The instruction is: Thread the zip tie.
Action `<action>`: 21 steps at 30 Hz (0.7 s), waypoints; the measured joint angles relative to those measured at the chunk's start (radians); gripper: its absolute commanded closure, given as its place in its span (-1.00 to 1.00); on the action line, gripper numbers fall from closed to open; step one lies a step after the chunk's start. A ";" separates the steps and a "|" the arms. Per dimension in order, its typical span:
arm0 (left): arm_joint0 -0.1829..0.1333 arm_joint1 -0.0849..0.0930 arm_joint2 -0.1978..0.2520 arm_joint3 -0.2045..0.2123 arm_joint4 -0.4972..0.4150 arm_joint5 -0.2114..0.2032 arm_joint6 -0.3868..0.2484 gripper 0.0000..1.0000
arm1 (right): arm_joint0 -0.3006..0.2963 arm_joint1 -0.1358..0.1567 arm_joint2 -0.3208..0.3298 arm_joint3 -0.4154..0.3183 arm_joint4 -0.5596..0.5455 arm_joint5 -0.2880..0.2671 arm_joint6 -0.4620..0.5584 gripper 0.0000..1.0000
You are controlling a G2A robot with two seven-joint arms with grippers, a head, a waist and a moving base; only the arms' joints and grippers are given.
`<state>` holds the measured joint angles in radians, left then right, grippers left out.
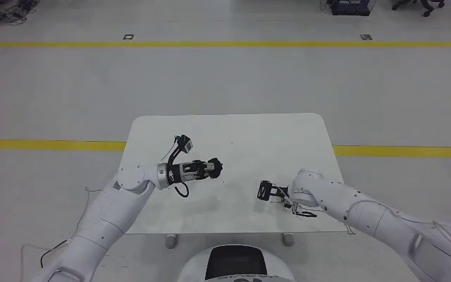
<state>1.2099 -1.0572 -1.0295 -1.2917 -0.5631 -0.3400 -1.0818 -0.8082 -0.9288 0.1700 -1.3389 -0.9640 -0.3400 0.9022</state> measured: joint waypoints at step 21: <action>0.000 0.000 0.000 0.000 0.000 0.000 0.000 1.00 | -0.004 -0.016 0.000 0.033 0.006 0.000 -0.007 0.72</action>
<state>1.2099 -1.0572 -1.0295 -1.2917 -0.5631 -0.3400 -1.0818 -0.8124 -0.9446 0.1700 -1.3059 -0.9578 -0.3400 0.8953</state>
